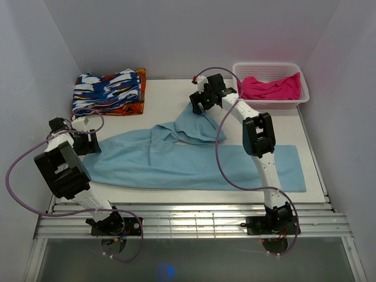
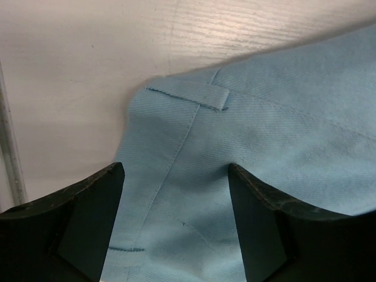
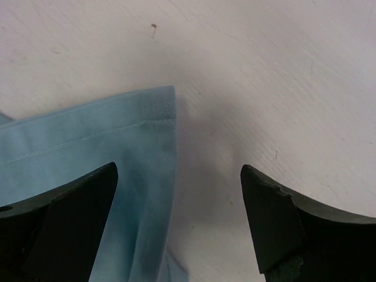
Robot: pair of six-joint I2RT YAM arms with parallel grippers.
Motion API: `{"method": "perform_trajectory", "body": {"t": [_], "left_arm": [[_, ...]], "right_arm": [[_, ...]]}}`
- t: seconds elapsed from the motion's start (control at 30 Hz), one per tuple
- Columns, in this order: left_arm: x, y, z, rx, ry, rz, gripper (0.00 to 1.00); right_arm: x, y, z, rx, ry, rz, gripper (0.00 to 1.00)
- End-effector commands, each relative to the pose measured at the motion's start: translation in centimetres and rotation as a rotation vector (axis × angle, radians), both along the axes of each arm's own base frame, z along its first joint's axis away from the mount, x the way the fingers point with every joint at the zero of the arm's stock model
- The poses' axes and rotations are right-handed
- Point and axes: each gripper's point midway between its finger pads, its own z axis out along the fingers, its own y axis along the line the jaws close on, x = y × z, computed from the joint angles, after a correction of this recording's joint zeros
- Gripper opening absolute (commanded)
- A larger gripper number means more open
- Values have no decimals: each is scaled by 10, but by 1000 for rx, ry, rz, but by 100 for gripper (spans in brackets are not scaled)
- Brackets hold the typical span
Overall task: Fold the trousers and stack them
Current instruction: Flatten the trousers out
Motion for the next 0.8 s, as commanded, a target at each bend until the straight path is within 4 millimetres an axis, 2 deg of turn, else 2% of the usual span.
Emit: {"method": "perform_trajectory", "body": {"t": [0.0,0.03,0.07,0.1,0.13,0.17,0.2,0.23,0.27,0.3,0.33,0.4,0.43,0.47,0.5,0.53,0.57,0.6,0.63,0.67,0.7,0.73,0.77], "left_arm": [[13,7,-10,-5,3,54,80],[16,7,-11,-10,4,56,78],[16,7,-15,-18,16,63,75],[15,5,-21,-32,33,70,73],[14,3,-25,-42,46,75,64],[12,4,-29,-42,62,82,56],[8,7,-37,-30,92,101,39],[7,10,-41,-19,106,110,30],[4,11,-44,-14,118,114,18],[3,13,-47,-6,125,121,7],[1,15,-48,3,130,129,0],[-4,17,-50,3,136,135,0],[-4,19,-46,5,126,140,0],[-6,21,-45,11,121,143,0],[-6,24,-43,19,113,150,0],[-6,26,-40,32,105,150,0],[-6,30,-35,57,94,145,0],[-7,32,-33,67,89,146,0],[-8,34,-31,75,85,142,0],[-8,37,-27,93,77,142,0],[-9,40,-25,104,72,141,0],[-11,42,-23,111,71,139,0],[-12,45,-22,123,69,142,0]], "right_arm": [[23,8,7,26,-91,-10,76],[20,10,7,32,-84,9,66],[12,12,8,47,-59,33,44],[7,14,15,59,-54,48,33],[3,13,41,78,-78,65,22],[-4,6,45,84,-56,68,8],[-11,-7,74,99,-77,52,8],[-14,-6,104,122,-120,60,8],[-19,-25,104,120,-99,40,8],[-25,-37,119,116,-109,27,8],[-28,-61,154,111,-167,1,8],[-39,-99,161,69,-146,-60,8],[-46,-120,186,65,-183,-99,8],[-43,-160,189,44,-186,-181,8],[-51,-182,181,26,-160,-224,8],[-61,-206,196,16,-182,-277,8],[-63,-247,193,-17,-179,-361,8],[-74,-274,175,-39,-135,-418,8],[-84,-294,181,-47,-143,-464,8],[-93,-329,174,-68,-124,-539,8],[-101,-345,167,-91,-113,-569,8],[-120,-374,154,-113,-84,-633,8],[-129,-389,148,-128,-74,-666,8]]}}
